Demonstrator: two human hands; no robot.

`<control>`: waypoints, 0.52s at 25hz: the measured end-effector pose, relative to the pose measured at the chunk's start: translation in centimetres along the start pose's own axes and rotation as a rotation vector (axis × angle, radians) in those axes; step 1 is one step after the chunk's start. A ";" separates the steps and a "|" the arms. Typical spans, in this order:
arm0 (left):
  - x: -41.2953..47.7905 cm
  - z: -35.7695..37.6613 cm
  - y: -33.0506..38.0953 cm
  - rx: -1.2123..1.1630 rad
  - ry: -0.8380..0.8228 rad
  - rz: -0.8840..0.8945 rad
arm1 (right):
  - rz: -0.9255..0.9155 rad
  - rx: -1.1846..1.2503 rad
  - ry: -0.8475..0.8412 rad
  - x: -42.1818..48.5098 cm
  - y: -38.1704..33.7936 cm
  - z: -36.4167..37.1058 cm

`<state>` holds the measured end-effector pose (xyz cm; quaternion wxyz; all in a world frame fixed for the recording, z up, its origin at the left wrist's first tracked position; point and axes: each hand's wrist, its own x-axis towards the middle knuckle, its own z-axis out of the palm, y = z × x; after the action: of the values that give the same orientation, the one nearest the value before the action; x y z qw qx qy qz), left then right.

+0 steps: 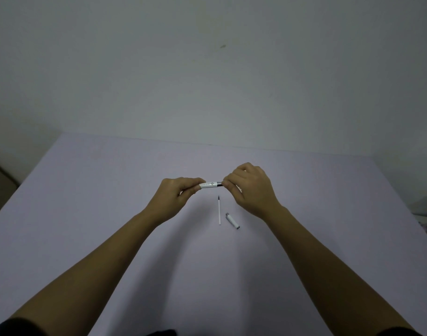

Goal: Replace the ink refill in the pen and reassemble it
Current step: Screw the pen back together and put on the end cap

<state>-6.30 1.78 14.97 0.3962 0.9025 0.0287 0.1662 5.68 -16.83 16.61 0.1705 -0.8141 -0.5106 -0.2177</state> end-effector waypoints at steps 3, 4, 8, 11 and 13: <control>0.0 0.0 -0.1 0.007 0.013 -0.017 | 0.205 0.311 -0.192 -0.3 1.3 1.0; 0.0 -0.1 -0.2 0.004 0.023 -0.031 | 0.280 0.410 -0.207 -0.6 1.8 1.7; -0.4 -0.3 -0.6 0.008 0.020 -0.056 | 0.618 0.452 -0.170 -2.9 3.3 5.5; -0.2 -0.2 -1.0 0.028 0.004 -0.069 | 0.711 0.262 -0.455 -5.2 4.0 9.6; 0.0 -0.1 -1.4 0.039 -0.006 -0.085 | 0.727 0.210 -0.613 -6.6 4.1 11.6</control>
<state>-6.22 2.81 14.08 0.3854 0.9085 0.0687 0.1460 8.99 -17.80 3.09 0.1585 -0.9448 -0.2392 0.1583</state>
